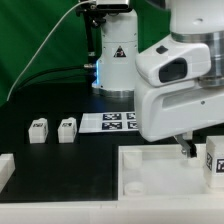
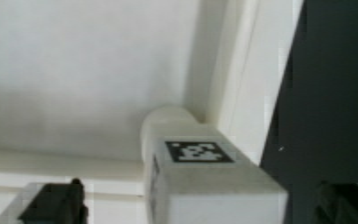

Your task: Assemble one leg

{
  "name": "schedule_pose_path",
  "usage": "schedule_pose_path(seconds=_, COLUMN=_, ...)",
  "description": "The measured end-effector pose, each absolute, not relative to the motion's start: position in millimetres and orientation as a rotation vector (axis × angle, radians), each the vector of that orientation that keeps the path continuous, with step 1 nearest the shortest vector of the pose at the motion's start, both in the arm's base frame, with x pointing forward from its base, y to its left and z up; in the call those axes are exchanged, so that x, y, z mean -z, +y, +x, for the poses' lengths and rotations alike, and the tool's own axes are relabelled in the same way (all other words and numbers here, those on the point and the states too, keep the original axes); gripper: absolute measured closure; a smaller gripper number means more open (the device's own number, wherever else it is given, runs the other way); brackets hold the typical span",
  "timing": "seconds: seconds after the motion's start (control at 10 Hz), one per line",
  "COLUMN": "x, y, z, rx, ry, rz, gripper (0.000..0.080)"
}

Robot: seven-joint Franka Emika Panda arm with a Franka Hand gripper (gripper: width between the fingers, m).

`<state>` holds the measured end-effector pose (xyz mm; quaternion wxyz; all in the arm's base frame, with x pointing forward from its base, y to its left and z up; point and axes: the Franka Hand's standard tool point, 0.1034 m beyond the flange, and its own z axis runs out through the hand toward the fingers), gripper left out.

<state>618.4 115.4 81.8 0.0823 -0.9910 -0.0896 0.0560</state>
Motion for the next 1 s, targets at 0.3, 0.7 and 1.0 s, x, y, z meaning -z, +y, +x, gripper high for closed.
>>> schedule_pose_path(seconds=0.3, x=-79.6, y=114.6, z=618.7, rx=-0.168, ry=-0.268, rz=-2.959, gripper=0.0271)
schedule_pose_path(seconds=0.7, x=-79.3, y=112.9, z=619.0, rx=-0.173, ry=-0.205, rz=-2.968, gripper=0.0495)
schedule_pose_path(seconds=1.0, x=-78.0, y=110.9, z=624.9, rx=-0.134, ry=0.086, rz=-2.971, gripper=0.0496)
